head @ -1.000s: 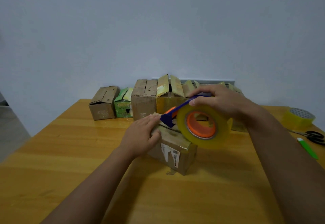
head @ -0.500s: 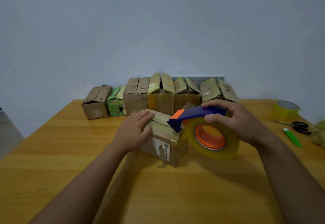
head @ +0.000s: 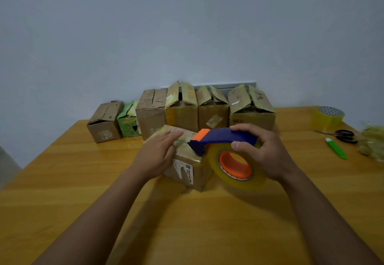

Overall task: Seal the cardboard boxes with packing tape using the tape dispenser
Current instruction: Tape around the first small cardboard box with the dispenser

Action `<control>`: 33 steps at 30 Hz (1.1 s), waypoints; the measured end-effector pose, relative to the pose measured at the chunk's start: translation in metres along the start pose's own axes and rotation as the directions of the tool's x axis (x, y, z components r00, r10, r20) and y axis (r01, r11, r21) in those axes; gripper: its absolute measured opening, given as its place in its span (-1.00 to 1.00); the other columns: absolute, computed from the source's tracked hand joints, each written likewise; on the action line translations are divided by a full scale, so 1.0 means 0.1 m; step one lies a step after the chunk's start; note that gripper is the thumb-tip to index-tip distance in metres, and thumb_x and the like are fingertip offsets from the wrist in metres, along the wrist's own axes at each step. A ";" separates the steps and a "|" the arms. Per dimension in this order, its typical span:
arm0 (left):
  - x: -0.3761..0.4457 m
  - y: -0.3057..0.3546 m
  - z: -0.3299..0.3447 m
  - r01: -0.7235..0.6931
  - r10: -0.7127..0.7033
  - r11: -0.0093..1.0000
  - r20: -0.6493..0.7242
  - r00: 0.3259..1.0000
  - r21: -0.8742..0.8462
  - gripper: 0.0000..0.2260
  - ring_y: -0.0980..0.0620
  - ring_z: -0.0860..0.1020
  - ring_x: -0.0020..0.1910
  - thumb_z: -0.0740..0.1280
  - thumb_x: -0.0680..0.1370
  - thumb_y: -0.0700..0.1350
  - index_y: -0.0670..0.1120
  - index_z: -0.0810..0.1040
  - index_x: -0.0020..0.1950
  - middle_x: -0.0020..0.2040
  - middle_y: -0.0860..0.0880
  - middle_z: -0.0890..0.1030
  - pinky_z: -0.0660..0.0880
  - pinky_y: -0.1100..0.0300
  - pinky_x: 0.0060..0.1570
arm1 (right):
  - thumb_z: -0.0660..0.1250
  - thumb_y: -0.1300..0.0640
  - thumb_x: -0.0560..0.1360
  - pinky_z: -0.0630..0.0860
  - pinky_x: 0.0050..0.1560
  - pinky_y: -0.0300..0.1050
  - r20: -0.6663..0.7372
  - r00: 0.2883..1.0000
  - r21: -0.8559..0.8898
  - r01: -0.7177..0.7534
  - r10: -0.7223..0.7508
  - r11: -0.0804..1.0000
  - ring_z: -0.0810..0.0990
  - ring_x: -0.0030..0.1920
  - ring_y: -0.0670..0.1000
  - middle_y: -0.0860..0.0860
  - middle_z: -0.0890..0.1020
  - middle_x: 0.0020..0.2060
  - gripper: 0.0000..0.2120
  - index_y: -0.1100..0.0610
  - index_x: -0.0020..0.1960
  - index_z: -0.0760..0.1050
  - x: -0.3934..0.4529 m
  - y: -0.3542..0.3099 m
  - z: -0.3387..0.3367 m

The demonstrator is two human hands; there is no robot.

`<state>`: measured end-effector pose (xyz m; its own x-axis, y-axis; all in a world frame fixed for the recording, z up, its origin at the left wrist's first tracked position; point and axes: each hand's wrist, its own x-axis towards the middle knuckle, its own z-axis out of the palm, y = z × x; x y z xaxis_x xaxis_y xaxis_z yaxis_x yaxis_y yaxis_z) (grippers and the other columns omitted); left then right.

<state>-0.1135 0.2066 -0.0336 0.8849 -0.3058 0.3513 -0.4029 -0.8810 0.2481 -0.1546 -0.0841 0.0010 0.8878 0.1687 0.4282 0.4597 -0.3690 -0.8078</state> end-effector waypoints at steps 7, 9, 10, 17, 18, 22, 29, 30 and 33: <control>-0.04 0.21 0.14 -0.127 0.126 0.991 0.030 0.992 0.049 -0.33 0.12 0.00 0.55 -0.17 0.55 0.34 0.04 0.15 0.57 0.57 0.00 0.19 -0.17 0.24 0.47 | 0.31 -0.27 0.31 0.51 -0.02 -0.24 -0.023 1.000 0.003 0.008 -0.008 1.000 0.55 0.06 -0.16 -0.24 0.57 0.09 -0.50 -0.14 0.20 0.54 -0.02 0.05 0.10; -0.06 0.25 0.15 -0.126 0.123 0.987 0.035 0.992 0.102 -0.23 0.08 0.02 0.56 -0.18 0.49 0.45 0.05 0.15 0.57 0.57 0.01 0.17 -0.14 0.18 0.49 | 0.31 -0.27 0.31 0.49 -0.03 -0.27 -0.033 0.999 0.012 0.010 -0.010 1.000 0.55 0.06 -0.17 -0.24 0.57 0.09 -0.50 -0.13 0.20 0.54 -0.03 0.07 0.12; -0.07 0.28 0.16 -0.129 0.125 0.982 0.034 0.992 0.138 -0.19 0.06 0.03 0.56 -0.15 0.47 0.50 0.05 0.14 0.58 0.57 0.01 0.16 -0.11 0.15 0.50 | 0.31 -0.26 0.31 0.49 -0.03 -0.28 -0.038 0.999 0.020 0.010 -0.009 1.000 0.55 0.07 -0.17 -0.24 0.57 0.09 -0.51 -0.13 0.20 0.54 -0.03 0.08 0.12; -0.09 0.40 0.26 -0.156 0.169 0.976 -0.078 0.983 0.149 -0.36 -0.02 0.38 0.41 0.00 0.56 0.40 -0.01 0.44 0.39 0.37 -0.04 0.50 0.32 0.02 0.39 | 0.33 -0.26 0.31 0.49 -0.07 -0.36 -0.021 1.000 0.058 0.010 -0.009 0.998 0.53 0.09 -0.16 -0.22 0.53 0.14 -0.52 -0.18 0.21 0.50 -0.10 0.17 0.13; -0.09 0.40 0.27 -0.165 0.180 0.974 -0.093 0.979 0.154 -0.40 -0.01 0.39 0.39 0.03 0.57 0.37 0.00 0.45 0.37 0.35 -0.04 0.51 0.32 0.04 0.38 | 0.33 -0.27 0.31 0.48 -0.08 -0.38 -0.011 1.000 0.057 0.006 -0.006 0.998 0.52 0.09 -0.17 -0.23 0.52 0.14 -0.52 -0.21 0.21 0.49 -0.12 0.18 0.13; -0.08 0.37 0.30 -0.191 0.211 0.969 -0.118 0.970 0.159 -0.48 0.00 0.39 0.38 0.10 0.59 0.32 0.03 0.44 0.39 0.37 -0.02 0.49 0.34 0.05 0.36 | 0.35 -0.28 0.30 0.43 -0.07 -0.43 0.030 1.000 0.065 -0.012 0.010 0.998 0.49 0.10 -0.20 -0.32 0.49 0.13 -0.55 -0.31 0.18 0.46 -0.19 0.23 0.10; -0.08 0.38 0.31 -0.165 0.182 0.970 -0.081 0.980 0.180 -0.43 0.01 0.37 0.42 0.03 0.59 0.34 0.04 0.39 0.46 0.42 -0.01 0.44 0.35 0.03 0.36 | 0.40 -0.26 0.27 0.48 -0.06 -0.40 0.013 1.000 0.123 -0.029 0.027 0.992 0.47 0.14 -0.23 -0.39 0.46 0.13 -0.52 -0.36 0.19 0.45 -0.29 0.25 0.09; -0.08 0.38 0.30 -0.158 0.174 0.970 -0.070 0.982 0.185 -0.41 0.01 0.35 0.43 0.01 0.59 0.35 0.04 0.38 0.47 0.44 -0.01 0.43 0.34 0.02 0.37 | 0.40 -0.27 0.27 0.49 -0.06 -0.38 -0.001 1.000 0.140 -0.029 0.030 0.990 0.48 0.15 -0.22 -0.37 0.47 0.14 -0.52 -0.37 0.18 0.46 -0.30 0.25 0.10; -0.08 0.39 0.27 -0.142 0.153 0.971 -0.042 0.987 0.194 -0.38 0.01 0.33 0.45 -0.04 0.58 0.37 0.04 0.37 0.47 0.46 -0.01 0.40 0.32 0.00 0.39 | 0.40 -0.27 0.26 0.51 -0.06 -0.35 -0.023 0.999 0.159 -0.027 0.031 0.987 0.49 0.14 -0.21 -0.38 0.48 0.13 -0.53 -0.40 0.17 0.47 -0.32 0.23 0.12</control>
<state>-0.1300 0.1652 -0.0510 0.8021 -0.4217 0.4229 -0.4718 -0.8816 0.0156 -0.1720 -0.0868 -0.0359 0.9011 0.1361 0.4117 0.4328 -0.2233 -0.8734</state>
